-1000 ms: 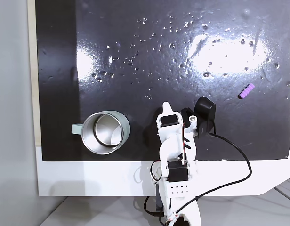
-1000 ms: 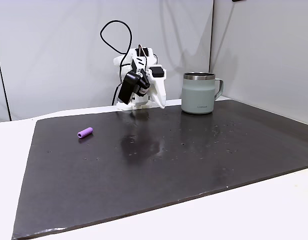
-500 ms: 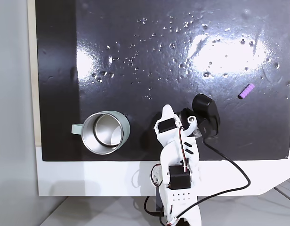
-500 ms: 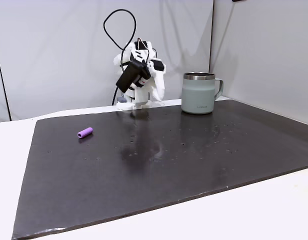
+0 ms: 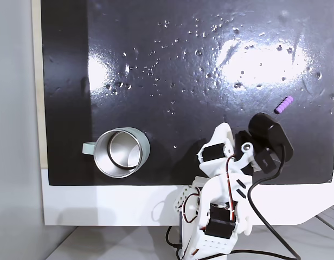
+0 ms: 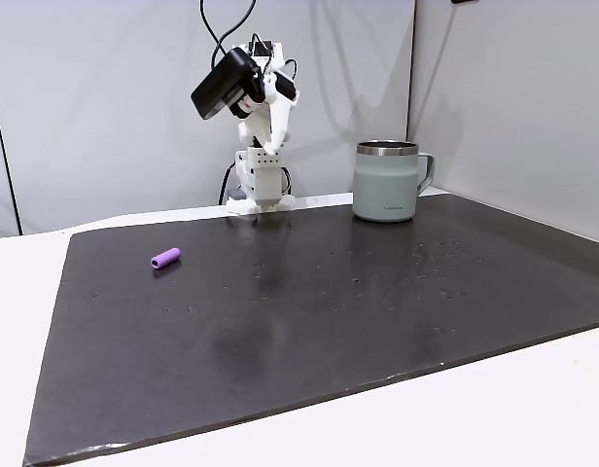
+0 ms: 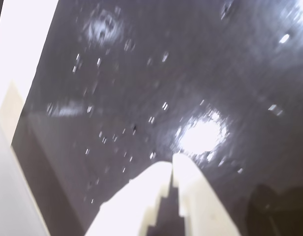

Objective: Grasp a pengrip and put it in the cup.

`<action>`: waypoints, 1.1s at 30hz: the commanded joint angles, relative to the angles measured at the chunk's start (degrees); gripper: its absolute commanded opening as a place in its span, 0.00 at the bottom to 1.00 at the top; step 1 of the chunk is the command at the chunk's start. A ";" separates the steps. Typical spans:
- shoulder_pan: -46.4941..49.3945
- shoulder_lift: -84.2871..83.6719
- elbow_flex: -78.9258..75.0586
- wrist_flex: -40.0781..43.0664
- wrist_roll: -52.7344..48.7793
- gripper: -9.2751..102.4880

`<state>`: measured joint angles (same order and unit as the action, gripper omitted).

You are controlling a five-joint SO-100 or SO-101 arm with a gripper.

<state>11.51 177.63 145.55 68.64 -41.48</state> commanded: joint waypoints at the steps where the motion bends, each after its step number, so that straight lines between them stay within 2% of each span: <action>1: 5.01 -6.86 -5.27 -5.10 -2.81 0.08; 9: 12.74 -34.45 -19.25 -9.14 -7.21 0.08; 19: 20.57 -54.40 -25.75 -13.54 -22.32 0.09; 28: 25.40 -74.62 -39.37 -12.39 -30.50 0.09; 33: 26.46 -78.49 -41.66 -11.07 -34.28 0.09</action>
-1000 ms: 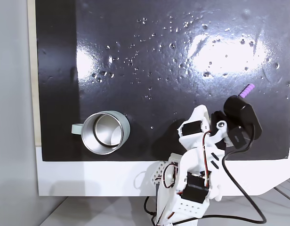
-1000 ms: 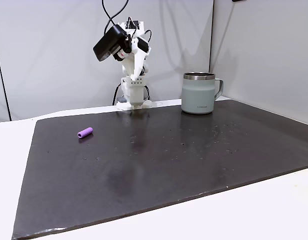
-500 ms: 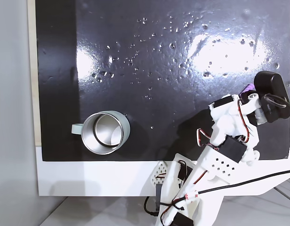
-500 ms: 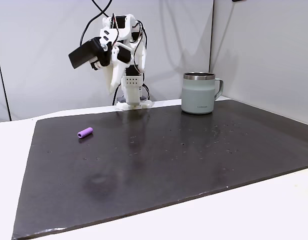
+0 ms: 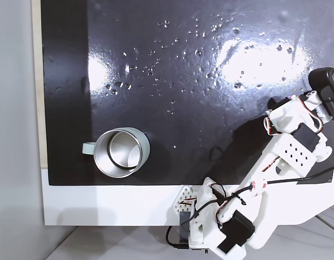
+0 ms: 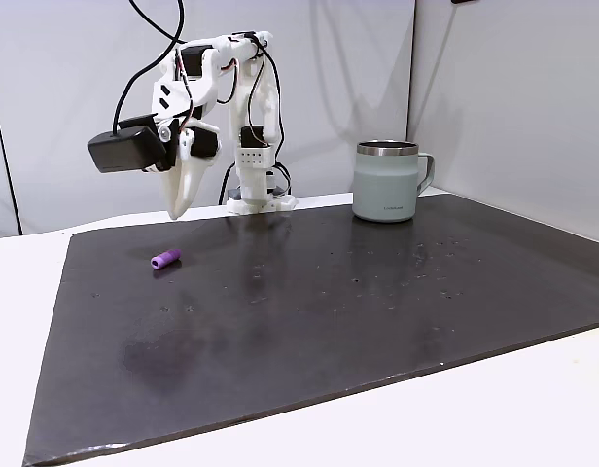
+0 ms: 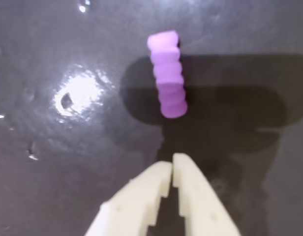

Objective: Grasp a pengrip and put it in the cup.

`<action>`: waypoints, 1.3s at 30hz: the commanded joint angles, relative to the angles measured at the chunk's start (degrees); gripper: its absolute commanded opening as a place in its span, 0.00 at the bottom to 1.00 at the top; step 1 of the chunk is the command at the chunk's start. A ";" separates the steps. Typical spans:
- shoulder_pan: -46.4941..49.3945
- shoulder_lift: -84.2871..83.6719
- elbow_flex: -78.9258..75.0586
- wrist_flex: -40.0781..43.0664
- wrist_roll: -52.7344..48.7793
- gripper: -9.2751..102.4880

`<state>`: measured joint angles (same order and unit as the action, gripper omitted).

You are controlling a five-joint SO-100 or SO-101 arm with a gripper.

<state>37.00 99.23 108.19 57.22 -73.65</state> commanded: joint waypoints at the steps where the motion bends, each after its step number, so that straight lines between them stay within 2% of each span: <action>1: 1.05 -0.26 -4.13 0.44 -3.16 0.09; 7: 1.85 -4.22 -7.73 0.79 -5.54 0.09; 13: 2.37 -13.10 -22.32 8.17 -3.43 0.10; 17: 2.46 -16.08 -26.89 9.05 -2.29 0.12; 25: 2.29 -23.64 -33.93 11.69 -1.05 0.26; 29: 2.11 -27.69 -37.71 14.50 -1.05 0.26; 39: 1.93 -32.70 -38.23 15.21 -2.02 0.25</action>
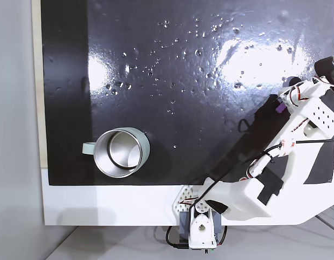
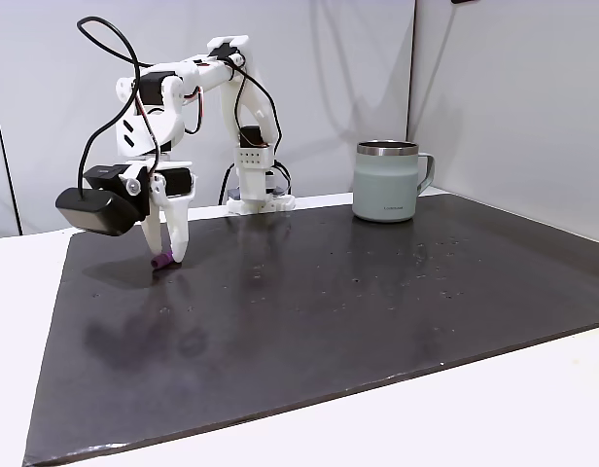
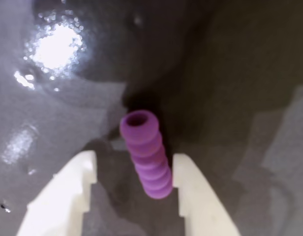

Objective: Grasp a pengrip and put it in the cup.

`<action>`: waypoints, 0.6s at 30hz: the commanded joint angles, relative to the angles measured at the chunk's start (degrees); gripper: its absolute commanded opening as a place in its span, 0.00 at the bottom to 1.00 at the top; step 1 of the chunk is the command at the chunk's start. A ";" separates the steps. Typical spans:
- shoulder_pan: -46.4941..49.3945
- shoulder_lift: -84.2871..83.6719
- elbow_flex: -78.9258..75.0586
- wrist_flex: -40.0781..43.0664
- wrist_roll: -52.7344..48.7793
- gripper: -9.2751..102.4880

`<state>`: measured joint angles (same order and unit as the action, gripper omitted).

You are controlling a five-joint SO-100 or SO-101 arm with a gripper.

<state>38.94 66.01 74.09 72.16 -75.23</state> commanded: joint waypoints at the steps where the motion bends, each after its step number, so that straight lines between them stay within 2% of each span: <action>1: 0.00 0.18 -4.13 0.26 -0.62 0.25; 5: 0.09 -0.97 -4.13 0.26 -0.97 0.22; 12: 0.09 -1.49 -4.22 0.26 -1.67 0.08; 18: -1.49 1.58 -4.75 0.88 1.93 0.08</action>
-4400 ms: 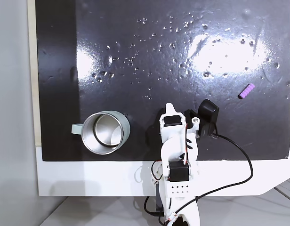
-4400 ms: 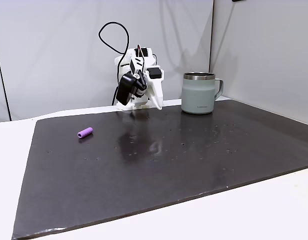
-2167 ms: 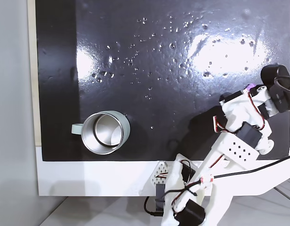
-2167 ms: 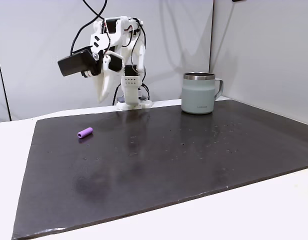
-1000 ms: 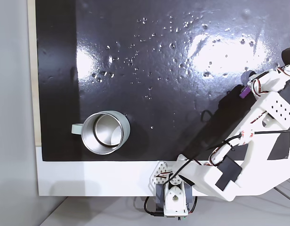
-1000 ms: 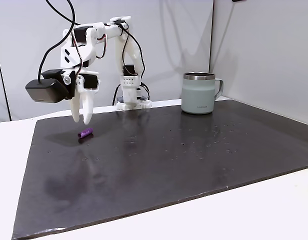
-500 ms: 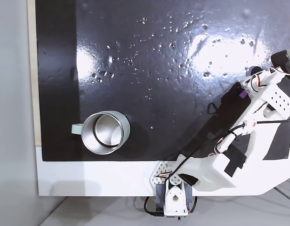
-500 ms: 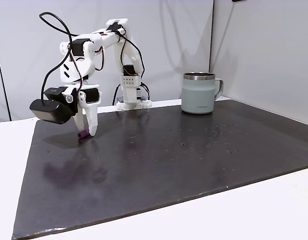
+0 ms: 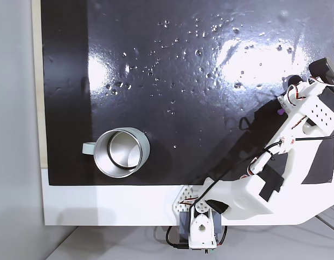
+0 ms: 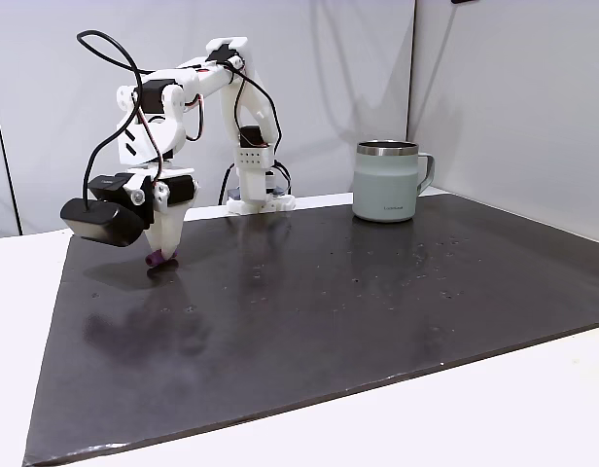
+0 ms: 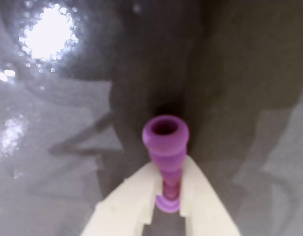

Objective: Grasp a pengrip and put it in the cup.

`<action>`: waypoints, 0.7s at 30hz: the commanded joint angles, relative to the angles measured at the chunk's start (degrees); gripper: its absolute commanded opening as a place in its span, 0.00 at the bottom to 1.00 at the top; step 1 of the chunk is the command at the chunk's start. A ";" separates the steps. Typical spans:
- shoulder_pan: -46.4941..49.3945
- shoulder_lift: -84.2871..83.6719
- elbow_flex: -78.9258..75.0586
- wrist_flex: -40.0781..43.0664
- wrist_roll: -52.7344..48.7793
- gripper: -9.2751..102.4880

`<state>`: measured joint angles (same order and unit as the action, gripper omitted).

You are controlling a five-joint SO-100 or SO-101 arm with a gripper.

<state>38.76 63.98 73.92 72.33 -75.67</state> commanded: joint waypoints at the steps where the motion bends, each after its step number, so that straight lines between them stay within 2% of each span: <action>1: -2.11 4.48 -5.54 1.93 4.13 0.08; 8: -10.55 7.56 -19.07 20.57 16.88 0.08; 16: -23.29 20.04 -19.42 30.41 24.26 0.08; 21: -34.19 30.15 -13.97 31.99 29.18 0.08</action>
<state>10.63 85.34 59.15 103.10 -48.96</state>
